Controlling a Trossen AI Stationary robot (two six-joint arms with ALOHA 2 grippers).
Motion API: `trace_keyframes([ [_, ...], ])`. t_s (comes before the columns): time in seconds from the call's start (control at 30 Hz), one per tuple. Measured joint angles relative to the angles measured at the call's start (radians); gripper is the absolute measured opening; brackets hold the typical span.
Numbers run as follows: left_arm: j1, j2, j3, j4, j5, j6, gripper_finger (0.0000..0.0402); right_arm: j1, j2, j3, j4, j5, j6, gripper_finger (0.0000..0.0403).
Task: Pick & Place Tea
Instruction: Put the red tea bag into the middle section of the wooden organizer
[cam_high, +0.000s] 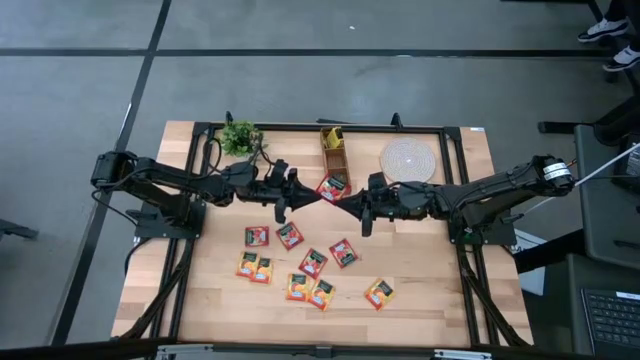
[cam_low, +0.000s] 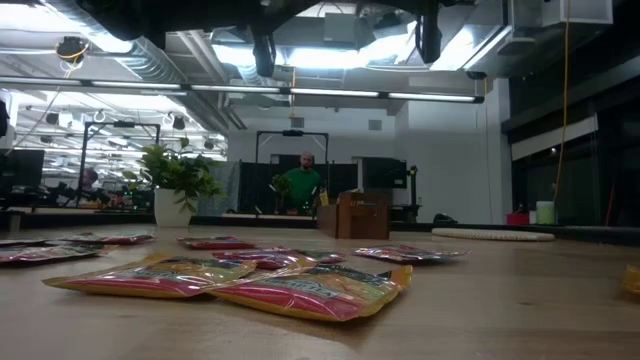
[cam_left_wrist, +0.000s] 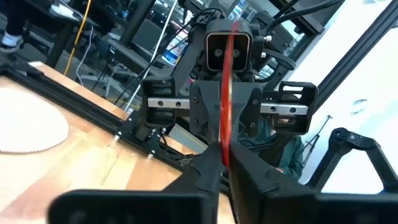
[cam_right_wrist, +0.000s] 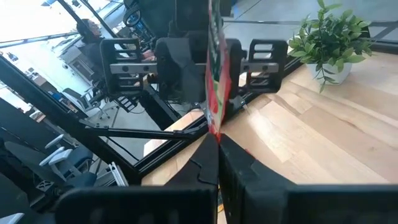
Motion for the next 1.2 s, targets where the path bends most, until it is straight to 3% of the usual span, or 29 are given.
trace_keyframes([
  [0.33,0.001,0.000,0.000,0.000,0.017,-0.036,0.0180,0.000,0.000,0.000,-0.003,-0.021,0.000,0.0001],
  [0.5,0.032,0.000,0.016,0.005,0.135,-0.059,0.0228,0.000,0.000,0.000,-0.038,-0.067,0.020,0.0001],
  [0.7,0.073,0.000,0.052,-0.022,0.235,-0.058,0.0244,0.000,0.000,0.000,-0.087,-0.145,0.059,0.0000],
  [1.0,0.079,0.000,0.210,-0.422,0.277,0.114,0.0240,0.000,0.000,0.000,-0.153,-0.210,0.134,0.0000],
  [1.2,0.096,0.000,0.256,-0.468,0.269,0.148,0.0239,0.000,0.000,0.000,-0.160,-0.220,0.146,0.0000],
])
